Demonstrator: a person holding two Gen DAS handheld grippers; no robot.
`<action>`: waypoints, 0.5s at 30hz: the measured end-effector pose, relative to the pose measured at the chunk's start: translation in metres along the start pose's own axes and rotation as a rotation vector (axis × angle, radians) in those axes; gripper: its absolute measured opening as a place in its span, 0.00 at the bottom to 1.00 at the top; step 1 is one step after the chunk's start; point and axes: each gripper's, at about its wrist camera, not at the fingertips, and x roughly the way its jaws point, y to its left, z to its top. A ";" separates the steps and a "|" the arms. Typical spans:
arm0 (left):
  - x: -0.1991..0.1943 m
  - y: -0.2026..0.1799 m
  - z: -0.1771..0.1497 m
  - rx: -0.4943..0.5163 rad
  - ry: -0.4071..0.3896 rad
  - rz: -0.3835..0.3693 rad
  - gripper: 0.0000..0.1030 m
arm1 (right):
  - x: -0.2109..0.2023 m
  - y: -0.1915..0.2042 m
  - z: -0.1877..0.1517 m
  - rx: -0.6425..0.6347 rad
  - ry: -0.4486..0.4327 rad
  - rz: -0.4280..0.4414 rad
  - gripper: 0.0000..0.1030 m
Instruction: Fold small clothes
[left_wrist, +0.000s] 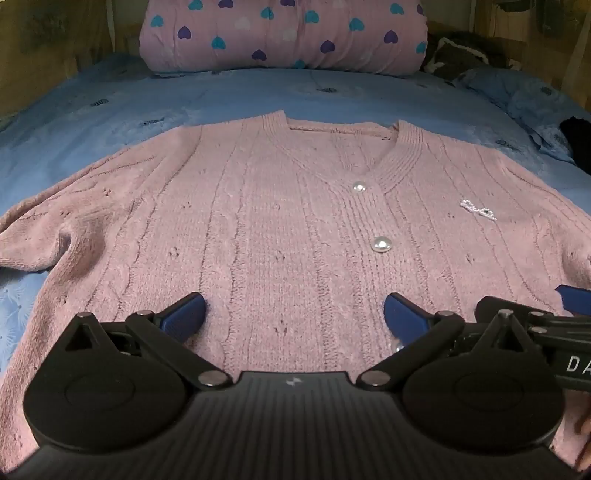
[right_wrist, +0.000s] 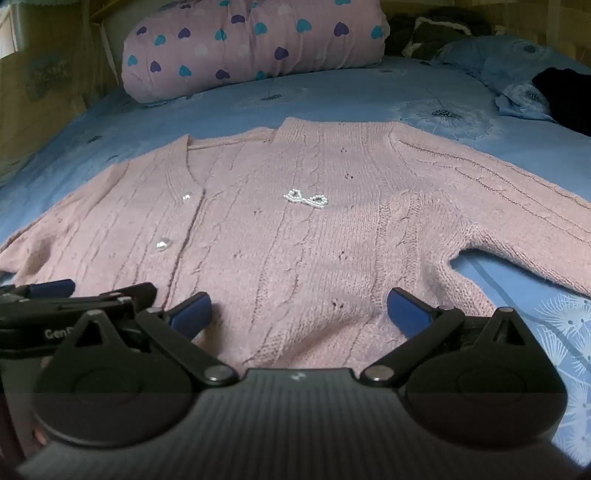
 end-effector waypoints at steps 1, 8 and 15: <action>0.000 0.000 0.000 0.002 0.000 0.002 1.00 | 0.000 0.000 0.000 -0.001 0.001 -0.001 1.00; -0.002 0.004 0.004 0.006 0.009 0.003 1.00 | -0.001 -0.001 0.000 -0.002 -0.004 0.001 1.00; -0.022 0.004 0.008 0.039 -0.025 -0.001 1.00 | -0.012 0.000 0.001 0.016 -0.056 0.009 1.00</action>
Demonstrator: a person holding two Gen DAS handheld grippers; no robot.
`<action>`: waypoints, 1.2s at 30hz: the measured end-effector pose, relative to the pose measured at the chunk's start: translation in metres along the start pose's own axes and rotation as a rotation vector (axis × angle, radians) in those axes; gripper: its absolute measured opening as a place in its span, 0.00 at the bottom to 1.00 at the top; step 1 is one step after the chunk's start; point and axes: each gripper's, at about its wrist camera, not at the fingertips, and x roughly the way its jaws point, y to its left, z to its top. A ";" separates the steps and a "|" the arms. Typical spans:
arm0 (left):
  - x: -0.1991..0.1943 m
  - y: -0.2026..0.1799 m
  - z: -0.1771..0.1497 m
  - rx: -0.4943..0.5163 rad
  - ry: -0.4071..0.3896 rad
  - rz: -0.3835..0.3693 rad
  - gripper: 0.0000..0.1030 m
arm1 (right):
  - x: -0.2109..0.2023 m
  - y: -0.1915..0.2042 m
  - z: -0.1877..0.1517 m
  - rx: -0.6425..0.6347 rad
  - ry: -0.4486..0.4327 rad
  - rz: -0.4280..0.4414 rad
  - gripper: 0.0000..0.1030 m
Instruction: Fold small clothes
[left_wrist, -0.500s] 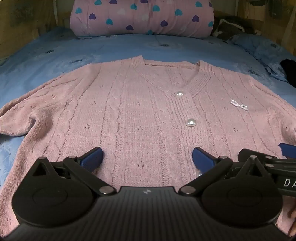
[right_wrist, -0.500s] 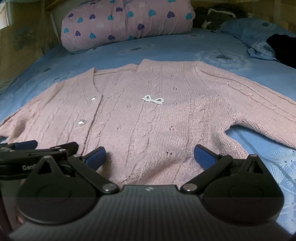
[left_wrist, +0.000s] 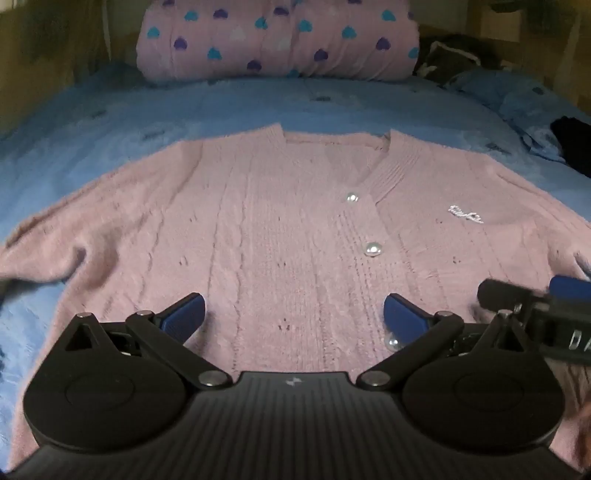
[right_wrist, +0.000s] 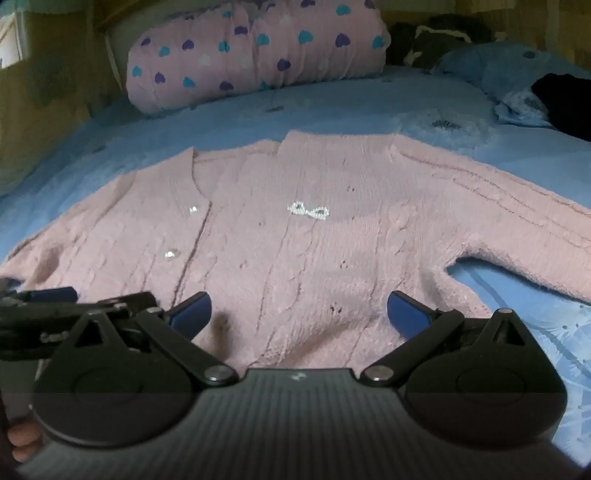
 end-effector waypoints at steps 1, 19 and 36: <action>-0.004 -0.002 0.000 0.012 -0.008 0.007 1.00 | -0.003 0.000 0.000 0.007 -0.009 0.000 1.00; -0.001 0.006 -0.003 -0.052 0.038 -0.003 1.00 | -0.016 -0.005 -0.003 0.006 -0.012 0.052 1.00; 0.000 0.007 -0.002 -0.052 0.050 0.008 1.00 | -0.015 -0.004 -0.005 -0.012 -0.017 0.038 1.00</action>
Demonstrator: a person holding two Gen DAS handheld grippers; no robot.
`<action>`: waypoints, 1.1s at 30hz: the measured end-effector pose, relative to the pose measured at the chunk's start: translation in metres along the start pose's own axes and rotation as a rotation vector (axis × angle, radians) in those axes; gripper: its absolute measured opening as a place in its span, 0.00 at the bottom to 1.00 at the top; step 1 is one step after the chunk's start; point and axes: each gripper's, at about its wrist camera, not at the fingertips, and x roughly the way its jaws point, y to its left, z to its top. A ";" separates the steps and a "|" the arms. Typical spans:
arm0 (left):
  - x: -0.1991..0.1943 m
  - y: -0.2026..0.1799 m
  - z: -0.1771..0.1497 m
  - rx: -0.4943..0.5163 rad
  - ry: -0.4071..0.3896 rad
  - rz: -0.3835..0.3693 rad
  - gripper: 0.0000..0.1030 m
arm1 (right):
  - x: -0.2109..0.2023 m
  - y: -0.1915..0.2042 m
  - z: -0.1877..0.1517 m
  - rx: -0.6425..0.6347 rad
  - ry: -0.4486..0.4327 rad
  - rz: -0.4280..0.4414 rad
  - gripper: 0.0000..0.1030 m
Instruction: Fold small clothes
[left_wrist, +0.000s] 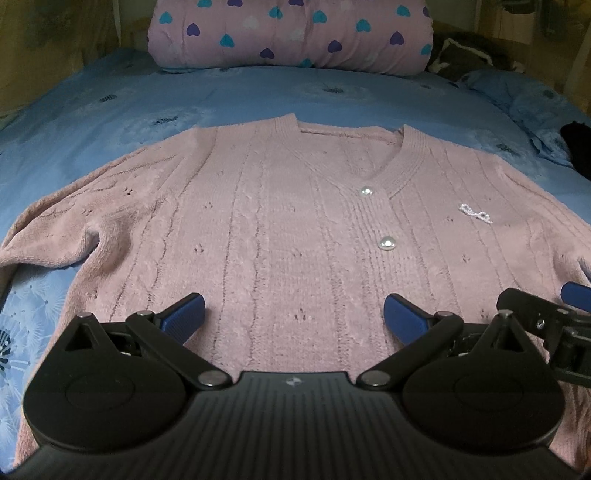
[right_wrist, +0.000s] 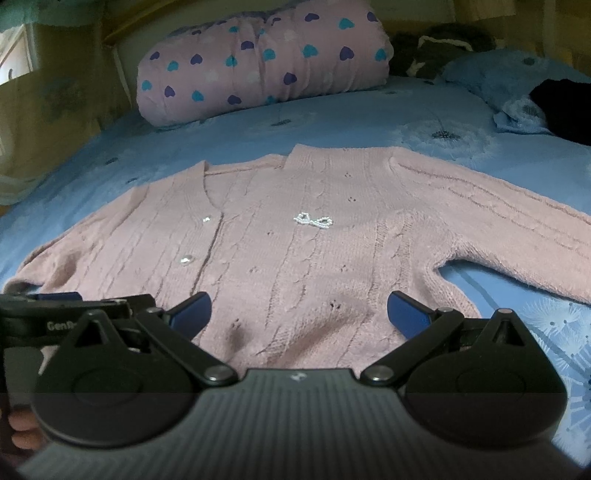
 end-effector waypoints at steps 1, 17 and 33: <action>0.000 0.000 0.000 0.000 0.000 0.000 1.00 | 0.000 0.000 0.000 -0.003 0.000 0.000 1.00; -0.001 -0.003 0.000 0.009 0.002 -0.003 1.00 | 0.001 0.003 -0.003 -0.014 0.003 -0.005 1.00; 0.001 -0.003 -0.001 0.010 0.013 0.002 1.00 | 0.000 0.006 -0.004 -0.022 -0.001 -0.008 1.00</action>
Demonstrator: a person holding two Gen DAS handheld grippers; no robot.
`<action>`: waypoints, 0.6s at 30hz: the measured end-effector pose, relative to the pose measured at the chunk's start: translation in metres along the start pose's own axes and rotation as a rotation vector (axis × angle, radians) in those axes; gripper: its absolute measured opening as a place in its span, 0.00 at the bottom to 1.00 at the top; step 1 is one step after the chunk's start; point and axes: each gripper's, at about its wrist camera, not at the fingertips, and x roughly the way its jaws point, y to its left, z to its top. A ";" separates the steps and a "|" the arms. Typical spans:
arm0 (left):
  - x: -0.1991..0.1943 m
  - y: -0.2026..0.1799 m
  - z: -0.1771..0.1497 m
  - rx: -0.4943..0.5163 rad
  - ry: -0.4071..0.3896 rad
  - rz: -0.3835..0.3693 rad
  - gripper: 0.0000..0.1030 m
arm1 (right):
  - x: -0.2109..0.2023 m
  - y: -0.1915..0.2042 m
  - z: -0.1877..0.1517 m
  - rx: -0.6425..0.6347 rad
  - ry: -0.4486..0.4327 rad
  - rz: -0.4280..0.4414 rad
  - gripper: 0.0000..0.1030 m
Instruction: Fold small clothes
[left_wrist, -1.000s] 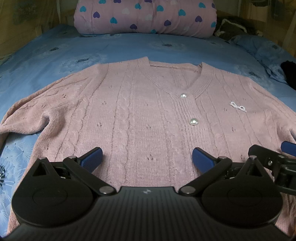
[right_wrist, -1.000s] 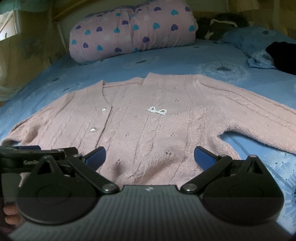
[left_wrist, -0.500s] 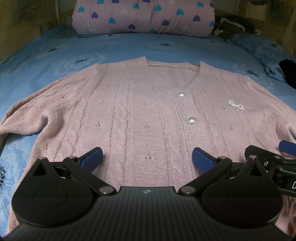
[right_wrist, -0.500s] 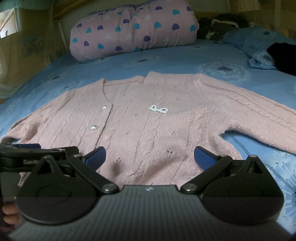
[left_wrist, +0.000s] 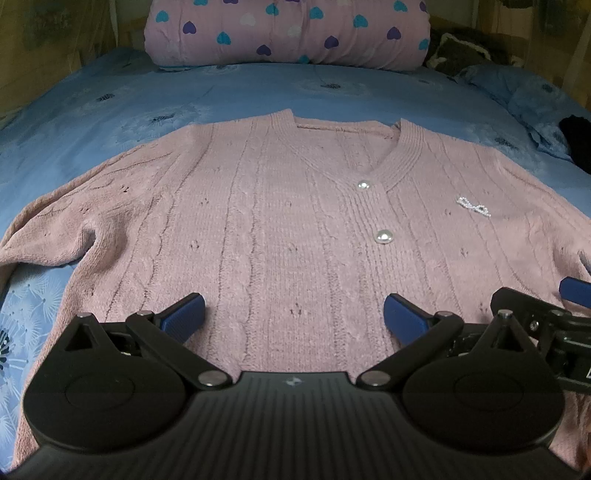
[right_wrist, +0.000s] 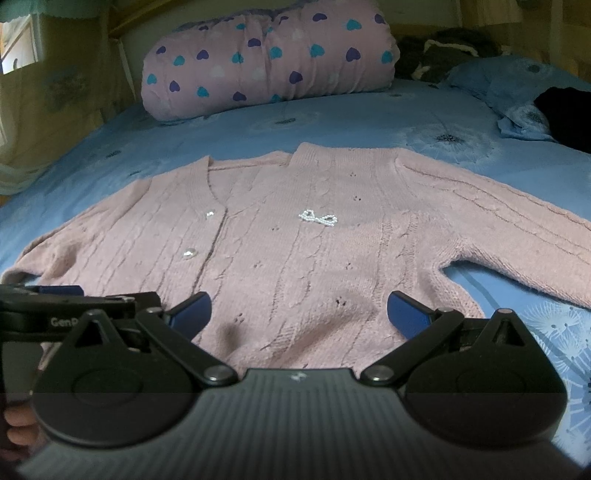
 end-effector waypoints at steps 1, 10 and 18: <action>0.000 0.000 0.000 0.000 0.001 0.000 1.00 | 0.000 0.000 0.000 0.000 -0.001 -0.001 1.00; 0.001 -0.001 -0.001 0.011 0.001 -0.001 1.00 | 0.000 0.002 -0.001 0.000 -0.002 -0.003 1.00; 0.001 0.000 0.000 0.012 0.007 -0.004 1.00 | 0.000 0.002 -0.001 0.001 -0.007 -0.004 1.00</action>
